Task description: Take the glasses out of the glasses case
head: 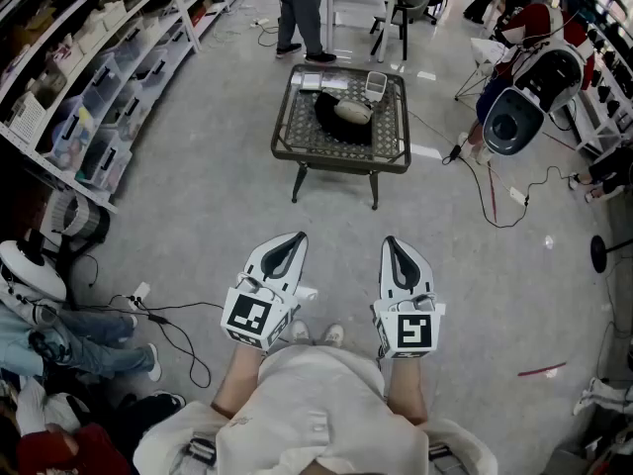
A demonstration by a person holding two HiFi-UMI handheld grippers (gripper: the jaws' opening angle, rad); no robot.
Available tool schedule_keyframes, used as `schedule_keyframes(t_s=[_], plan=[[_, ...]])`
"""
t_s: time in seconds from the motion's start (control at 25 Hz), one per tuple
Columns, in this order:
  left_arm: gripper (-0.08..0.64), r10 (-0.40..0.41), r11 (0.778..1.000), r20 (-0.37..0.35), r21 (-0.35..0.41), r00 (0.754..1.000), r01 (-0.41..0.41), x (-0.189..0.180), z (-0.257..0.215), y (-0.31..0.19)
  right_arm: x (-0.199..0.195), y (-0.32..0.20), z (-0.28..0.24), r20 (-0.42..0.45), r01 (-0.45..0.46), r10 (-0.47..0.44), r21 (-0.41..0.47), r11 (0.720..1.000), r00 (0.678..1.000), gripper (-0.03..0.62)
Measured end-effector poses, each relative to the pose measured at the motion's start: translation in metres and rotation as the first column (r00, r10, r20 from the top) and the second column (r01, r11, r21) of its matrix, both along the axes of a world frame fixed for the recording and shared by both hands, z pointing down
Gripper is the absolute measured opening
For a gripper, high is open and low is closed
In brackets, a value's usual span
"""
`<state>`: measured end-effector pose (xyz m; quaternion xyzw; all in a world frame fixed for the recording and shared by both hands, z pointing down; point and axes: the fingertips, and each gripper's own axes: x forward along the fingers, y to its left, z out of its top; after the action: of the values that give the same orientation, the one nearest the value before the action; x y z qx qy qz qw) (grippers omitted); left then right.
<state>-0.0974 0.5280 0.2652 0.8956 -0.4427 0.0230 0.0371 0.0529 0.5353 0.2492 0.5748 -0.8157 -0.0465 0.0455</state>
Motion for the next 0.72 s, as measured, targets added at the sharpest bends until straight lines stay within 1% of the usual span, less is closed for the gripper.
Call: schedule_keyframes(t_s=[0.12,0.28,0.44,0.72], plan=[[0.009,0.001,1.0,0.005,-0.002,1.0,-0.001,0.019,0.0,-0.001,0.019,0.0,0.007,0.013,-0.003,0.004,-0.015,1.0,1.0,0.003],[0.009,-0.015,1.0,0.014,-0.016,1.0,0.015,0.035,0.007,-0.001,0.036,-0.002,0.007,0.008,0.003,-0.004,0.003,1.0,1.0,0.005],[0.009,-0.033,0.999,0.013,-0.028,0.999,0.034,0.046,0.012,-0.005,0.041,-0.012,0.01,-0.011,0.042,-0.042,0.003,0.999,0.999,0.005],[0.009,-0.039,0.999,0.039,-0.016,0.999,0.039,0.057,0.013,-0.035,0.053,-0.043,0.021,0.0,0.024,-0.024,-0.024,0.999,1.0,0.005]])
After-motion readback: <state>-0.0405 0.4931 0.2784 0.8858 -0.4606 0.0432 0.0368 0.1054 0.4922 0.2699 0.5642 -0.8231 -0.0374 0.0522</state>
